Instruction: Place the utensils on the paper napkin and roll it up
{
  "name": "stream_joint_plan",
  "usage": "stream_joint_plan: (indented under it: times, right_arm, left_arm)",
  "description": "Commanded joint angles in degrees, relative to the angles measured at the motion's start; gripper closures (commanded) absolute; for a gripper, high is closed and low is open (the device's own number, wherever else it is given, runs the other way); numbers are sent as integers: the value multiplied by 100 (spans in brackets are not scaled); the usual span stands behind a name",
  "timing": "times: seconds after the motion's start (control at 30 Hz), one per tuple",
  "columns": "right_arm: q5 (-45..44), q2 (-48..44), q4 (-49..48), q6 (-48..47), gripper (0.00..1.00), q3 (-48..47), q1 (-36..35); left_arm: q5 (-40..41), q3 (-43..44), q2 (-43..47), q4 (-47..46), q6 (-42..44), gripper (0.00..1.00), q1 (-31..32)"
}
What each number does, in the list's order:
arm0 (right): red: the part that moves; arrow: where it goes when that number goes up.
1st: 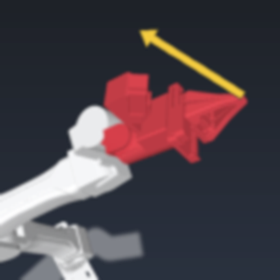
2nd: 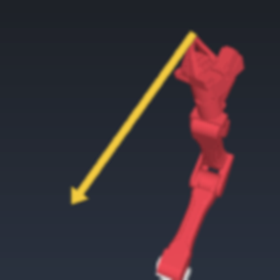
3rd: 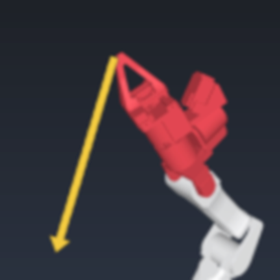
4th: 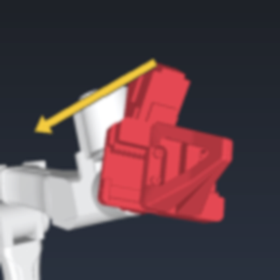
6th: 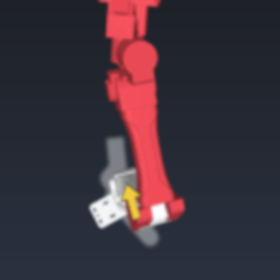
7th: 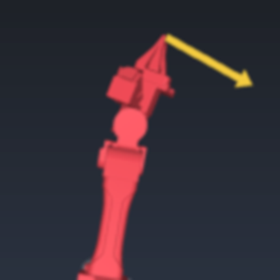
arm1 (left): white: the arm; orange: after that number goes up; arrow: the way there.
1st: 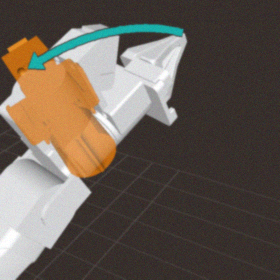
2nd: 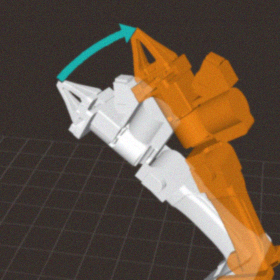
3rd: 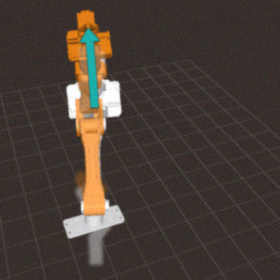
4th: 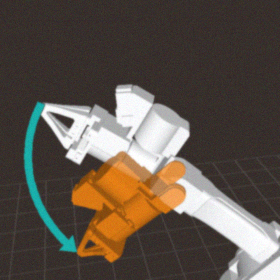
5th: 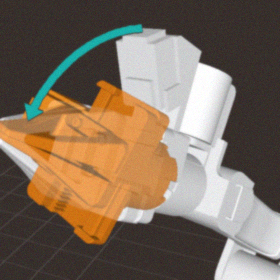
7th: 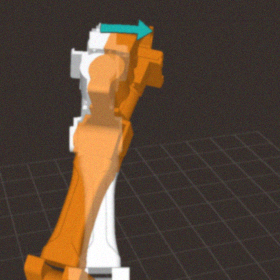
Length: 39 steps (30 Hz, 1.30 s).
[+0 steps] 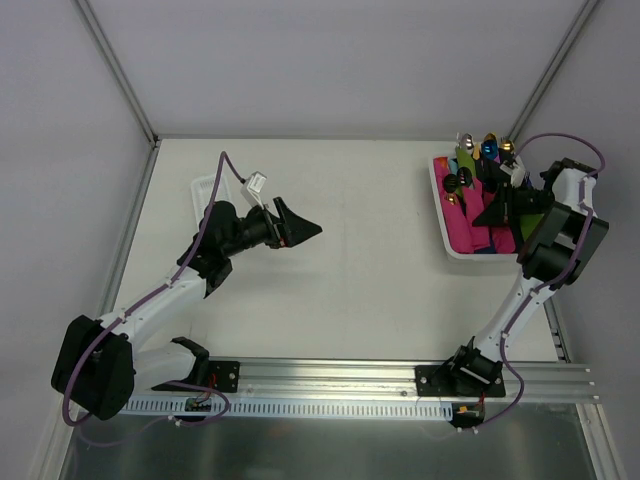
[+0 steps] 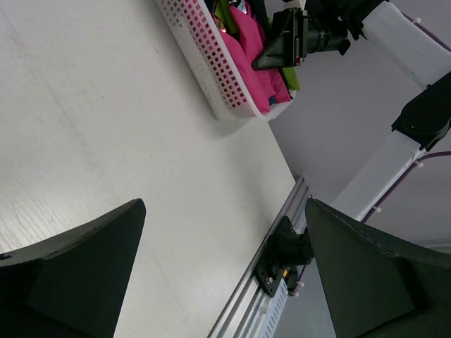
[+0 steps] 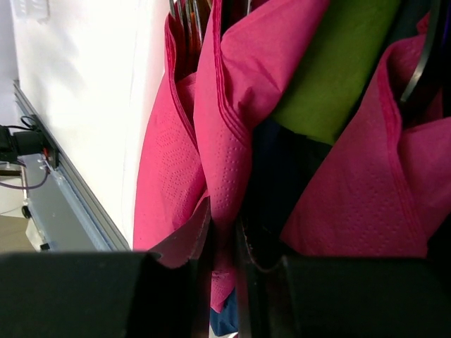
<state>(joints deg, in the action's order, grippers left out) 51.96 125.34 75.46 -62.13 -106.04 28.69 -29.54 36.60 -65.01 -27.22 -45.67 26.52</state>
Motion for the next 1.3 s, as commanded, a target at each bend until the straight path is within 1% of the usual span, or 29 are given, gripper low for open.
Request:
stream_joint_plan:
  times: [0.0,0.07,0.1,0.17,0.27,0.37,0.43,0.6,0.7,0.73,0.77,0.83,0.87,0.93,0.97,1.0,1.03,1.07,1.1,1.17,1.2,1.23,1.27]
  right_arm:
    - [-889,104,891,-115,100,-364,-3]
    - [-1003,158,979,-177,98,-461,-12]
    - [-1100,140,971,-186,88,-453,-21]
    - [-1171,27,909,-203,80,-383,-21]
    - [-1311,-132,742,-133,75,-268,-21]
    - [-1364,-360,646,-46,64,-233,-30]
    - [-1425,-510,584,-27,56,-242,-47]
    - [-1601,-826,408,200,51,-390,-83]
    - [-1751,-1064,320,306,50,-531,-109]
    - [-1873,-1142,224,350,47,-584,-118]
    - [-1944,-1335,154,394,40,-585,-126]
    - [-2093,-1538,-57,473,38,-593,-162]
    - [-2103,-1643,-127,517,35,-602,-170]
    - [-2138,-1933,-268,614,23,-646,-223]
    - [-2112,-2021,-260,658,22,-733,-258]
    - [-2077,-2205,-269,728,15,-760,-293]
    - [-1955,-2302,-269,798,11,-795,-398]
    - [-1779,-2538,-269,955,10,-761,-573]
    - [-1778,-2541,-269,1053,10,-708,-575]
    - [-1497,-2978,-531,1377,7,-446,-986]
    - [-1444,-3154,-715,1831,1,-18,-1153]
    - [-1374,-3530,-1204,2088,1,256,-1572]
    - [-1356,-3743,-1496,2360,1,555,-1820]
  left_arm:
    - [-61,58,-20,-275,-12,1,-24]
    - [-61,58,-11,-275,-12,1,-33]
    - [-61,58,-3,-266,-3,1,-24]
    - [-52,58,24,-214,23,1,-24]
    - [-8,84,50,-73,84,1,-24]
    - [53,128,103,68,164,1,-33]
    - [80,163,155,164,207,1,-24]
    - [307,198,270,454,321,1,-33]
    - [510,277,393,910,453,1,-24]
    - [728,382,454,1295,584,1,-33]
    - [861,453,481,1516,664,2,-33]
    - [1212,619,542,1903,901,1,-51]
    - [1309,664,560,2270,954,1,-77]
    - [1459,795,525,2580,1094,1,-199]
    - [1477,857,490,2703,1139,1,-261]
    - [1495,910,481,3114,1226,1,-323]
    - [1495,971,472,3248,1288,1,-445]
    - [1504,981,481,3441,1393,1,-490]
    - [1530,981,507,3513,1394,1,-534]
    - [1565,972,629,3653,1569,1,-639]
    - [1687,972,665,3741,1631,1,-666]
    - [1741,989,735,3907,1718,1,-692]
    - [1785,1007,762,3987,1772,1,-736]
